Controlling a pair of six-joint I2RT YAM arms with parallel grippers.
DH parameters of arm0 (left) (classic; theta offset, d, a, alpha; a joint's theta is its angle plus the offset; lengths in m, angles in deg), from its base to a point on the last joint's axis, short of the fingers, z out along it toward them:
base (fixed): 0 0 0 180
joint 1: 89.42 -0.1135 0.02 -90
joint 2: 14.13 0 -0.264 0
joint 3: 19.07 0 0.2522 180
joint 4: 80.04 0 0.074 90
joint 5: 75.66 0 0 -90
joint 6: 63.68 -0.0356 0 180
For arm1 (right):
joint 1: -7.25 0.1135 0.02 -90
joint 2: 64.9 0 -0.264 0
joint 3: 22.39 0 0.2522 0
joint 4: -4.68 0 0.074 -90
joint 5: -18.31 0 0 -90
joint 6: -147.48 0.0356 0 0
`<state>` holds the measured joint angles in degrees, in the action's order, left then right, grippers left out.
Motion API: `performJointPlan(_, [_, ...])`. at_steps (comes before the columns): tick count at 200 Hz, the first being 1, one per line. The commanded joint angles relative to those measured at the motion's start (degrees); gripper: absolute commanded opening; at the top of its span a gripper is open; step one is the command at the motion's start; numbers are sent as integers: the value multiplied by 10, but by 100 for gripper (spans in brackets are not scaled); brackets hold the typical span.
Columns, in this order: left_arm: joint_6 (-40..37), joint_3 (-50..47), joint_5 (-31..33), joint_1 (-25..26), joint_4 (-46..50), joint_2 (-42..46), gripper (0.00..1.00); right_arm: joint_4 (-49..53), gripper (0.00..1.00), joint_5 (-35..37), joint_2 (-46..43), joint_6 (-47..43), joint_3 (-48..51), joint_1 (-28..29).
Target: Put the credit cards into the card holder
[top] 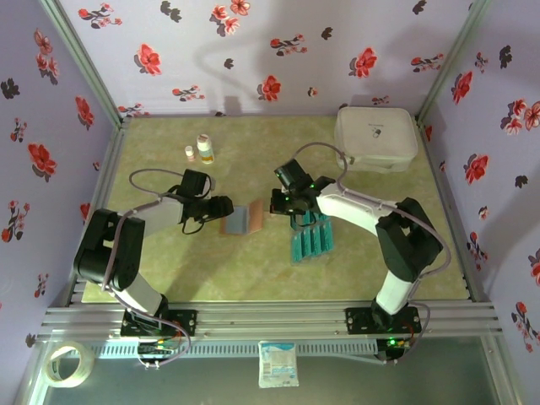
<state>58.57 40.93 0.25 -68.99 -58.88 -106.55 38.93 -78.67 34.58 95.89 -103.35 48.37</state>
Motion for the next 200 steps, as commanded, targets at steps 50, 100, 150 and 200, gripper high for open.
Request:
performJointPlan(50, [-6,4,-13,6,-11,-26,62,15,0,9,50,-13,-31,10])
performJointPlan(100, [2,-4,-28,5,-33,-11,28,17,0,1,59,-13,-41,14])
performJointPlan(150, [-2,-1,-25,5,-6,17,8,46,38,20,9,-26,-57,14])
performJointPlan(200, [-7,9,-7,6,35,45,8,26,38,-3,-16,-8,-56,22])
